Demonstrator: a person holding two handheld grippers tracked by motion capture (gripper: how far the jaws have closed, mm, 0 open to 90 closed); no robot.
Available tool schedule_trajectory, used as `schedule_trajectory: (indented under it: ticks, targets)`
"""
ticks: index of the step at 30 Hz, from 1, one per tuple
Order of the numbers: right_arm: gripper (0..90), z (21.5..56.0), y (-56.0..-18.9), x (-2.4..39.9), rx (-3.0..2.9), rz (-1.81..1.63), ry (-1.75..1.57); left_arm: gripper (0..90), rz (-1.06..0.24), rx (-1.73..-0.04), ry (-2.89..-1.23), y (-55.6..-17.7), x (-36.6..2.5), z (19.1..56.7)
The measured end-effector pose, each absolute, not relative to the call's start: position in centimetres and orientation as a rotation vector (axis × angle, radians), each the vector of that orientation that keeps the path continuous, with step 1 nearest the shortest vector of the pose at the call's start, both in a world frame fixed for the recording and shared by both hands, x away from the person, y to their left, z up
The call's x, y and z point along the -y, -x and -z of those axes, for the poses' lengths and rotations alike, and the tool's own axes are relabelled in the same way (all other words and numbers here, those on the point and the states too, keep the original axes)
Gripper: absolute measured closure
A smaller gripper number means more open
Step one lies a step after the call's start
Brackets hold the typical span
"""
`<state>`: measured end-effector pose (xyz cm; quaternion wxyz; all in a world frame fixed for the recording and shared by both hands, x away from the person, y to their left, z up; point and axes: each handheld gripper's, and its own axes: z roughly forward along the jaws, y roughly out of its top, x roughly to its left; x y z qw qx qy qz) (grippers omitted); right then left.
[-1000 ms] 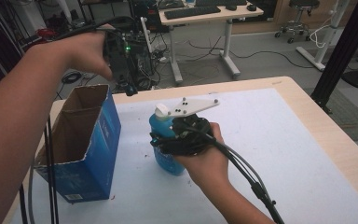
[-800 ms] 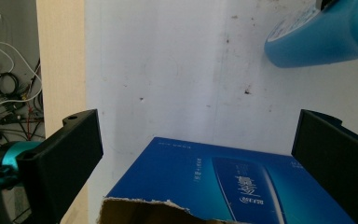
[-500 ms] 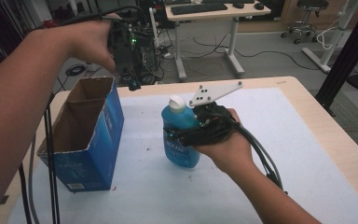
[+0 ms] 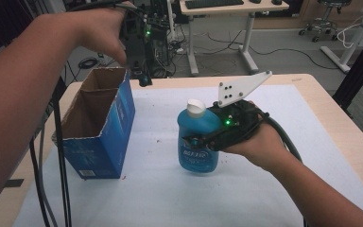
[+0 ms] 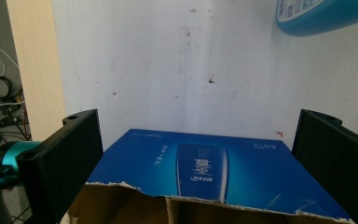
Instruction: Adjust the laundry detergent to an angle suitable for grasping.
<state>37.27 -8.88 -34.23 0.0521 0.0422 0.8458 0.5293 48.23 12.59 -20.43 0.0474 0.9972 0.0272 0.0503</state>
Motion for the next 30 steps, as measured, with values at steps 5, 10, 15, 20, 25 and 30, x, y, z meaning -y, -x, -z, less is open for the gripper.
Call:
schedule_trajectory:
  ticks: [5, 10, 15, 20, 25, 30]
  targets:
    - [43.9, 34.4, -36.8, 9.5, -2.633, -1.609, -0.013, 1.7, -0.139, -0.077, -3.056, -48.1, -12.2, 20.6]
    - [44.0, 34.7, -36.5, 9.8, -2.683, -1.626, 0.111, 1.7, -0.130, -0.082, -3.057, -48.4, -11.8, 20.9]
    - [44.0, 35.0, -36.5, 10.0, -2.697, -1.662, 0.188, 1.7, -0.123, -0.084, -3.061, -48.8, -11.6, 21.2]
    - [43.9, 35.7, -36.6, 9.9, -2.706, -1.646, 0.194, 1.7, -0.115, -0.078, -3.066, -49.1, -11.3, 21.5]
    - [43.9, 36.5, -36.8, 9.9, -2.712, -1.625, 0.193, 1.7, -0.106, -0.076, -3.073, -49.4, -11.1, 21.9]
    - [43.8, 37.0, -36.7, 9.9, -2.705, -1.642, 0.212, 1.7, -0.109, -0.075, -3.071, -49.7, -11.1, 22.1]
